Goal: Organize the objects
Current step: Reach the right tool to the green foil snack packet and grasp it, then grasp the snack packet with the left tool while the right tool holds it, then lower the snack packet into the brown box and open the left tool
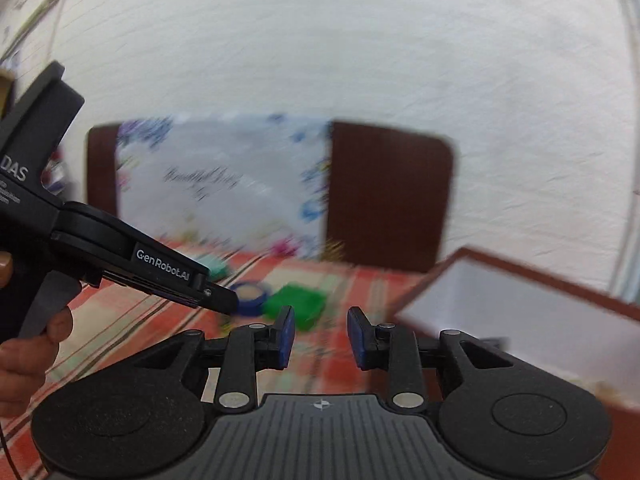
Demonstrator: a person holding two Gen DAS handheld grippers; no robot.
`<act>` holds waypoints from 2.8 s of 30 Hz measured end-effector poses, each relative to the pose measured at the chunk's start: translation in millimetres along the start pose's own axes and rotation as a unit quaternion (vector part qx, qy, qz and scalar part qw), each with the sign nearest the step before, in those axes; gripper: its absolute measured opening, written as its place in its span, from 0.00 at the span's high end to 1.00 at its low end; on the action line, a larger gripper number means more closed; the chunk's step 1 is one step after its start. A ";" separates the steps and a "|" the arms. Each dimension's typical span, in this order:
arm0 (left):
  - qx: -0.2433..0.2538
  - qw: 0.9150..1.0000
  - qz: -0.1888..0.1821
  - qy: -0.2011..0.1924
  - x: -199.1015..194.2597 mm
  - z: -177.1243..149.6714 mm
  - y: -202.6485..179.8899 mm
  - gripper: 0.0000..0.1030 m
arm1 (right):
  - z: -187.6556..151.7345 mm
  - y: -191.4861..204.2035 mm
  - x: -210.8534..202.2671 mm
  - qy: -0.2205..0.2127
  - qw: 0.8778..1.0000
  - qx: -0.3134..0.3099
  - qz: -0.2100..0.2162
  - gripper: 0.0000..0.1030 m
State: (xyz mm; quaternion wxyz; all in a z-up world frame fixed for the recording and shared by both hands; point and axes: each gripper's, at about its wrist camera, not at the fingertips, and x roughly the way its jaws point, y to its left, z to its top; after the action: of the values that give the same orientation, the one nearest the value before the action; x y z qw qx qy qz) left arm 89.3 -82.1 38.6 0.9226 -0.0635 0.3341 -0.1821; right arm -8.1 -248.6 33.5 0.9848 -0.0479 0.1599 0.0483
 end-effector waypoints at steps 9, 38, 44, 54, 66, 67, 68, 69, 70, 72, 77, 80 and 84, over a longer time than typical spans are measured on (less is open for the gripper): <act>-0.040 0.979 0.187 -0.066 -9.0 -27.2 159.2 0.65 | 22.8 65.5 99.5 0.078 0.993 0.020 0.091 0.53; -0.115 0.983 0.098 -0.108 -14.2 -27.9 186.1 0.53 | 0.0 116.3 97.2 0.133 0.981 -0.045 0.131 0.72; -0.047 0.991 0.108 -0.056 -8.5 -18.3 145.1 0.47 | -24.9 58.2 27.1 0.157 0.980 0.028 0.119 0.60; 0.029 0.995 -0.076 0.064 3.4 -18.1 12.8 0.47 | -47.4 16.7 -33.3 0.114 0.993 0.033 0.017 0.21; -0.030 0.977 -0.149 0.152 16.9 -39.1 -8.2 0.74 | -51.8 31.0 -5.4 0.139 0.990 0.002 0.038 0.43; -0.033 0.976 -0.151 0.152 17.5 -36.8 -12.7 0.73 | -50.6 30.0 -4.5 0.137 0.990 0.005 0.038 0.49; -0.029 0.977 -0.150 0.151 15.8 -35.3 -15.1 0.74 | -49.1 28.1 -4.8 0.134 0.990 0.010 0.038 0.52; -0.023 0.977 -0.151 0.148 13.3 -32.3 -18.2 0.74 | -47.8 25.6 -5.8 0.129 0.991 0.015 0.038 0.52; -0.015 0.978 -0.154 0.141 9.3 -27.0 -24.9 0.74 | -46.8 23.1 -9.2 0.120 0.992 0.016 0.036 0.52; 0.011 0.980 -0.161 0.119 -2.0 -14.3 -39.1 0.74 | -39.8 20.6 -16.2 0.089 0.996 0.006 0.019 0.52; 0.077 0.977 -0.192 0.059 -19.4 30.1 -86.7 0.74 | -8.4 -3.8 -31.5 0.006 0.999 -0.005 -0.040 0.51; 0.104 0.972 -0.209 0.041 -15.4 48.2 -117.0 0.74 | 6.9 -30.2 -34.2 -0.022 0.997 0.003 -0.070 0.51; 0.129 0.967 -0.219 0.034 3.4 58.9 -152.3 0.73 | 15.4 -68.0 -29.2 -0.030 0.994 0.024 -0.102 0.51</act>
State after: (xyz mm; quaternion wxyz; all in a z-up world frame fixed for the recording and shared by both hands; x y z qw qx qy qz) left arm 84.7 -224.6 118.2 0.8485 -0.0097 0.3174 -0.4234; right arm -23.4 -316.6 62.7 0.9898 -0.0394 0.1257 -0.0548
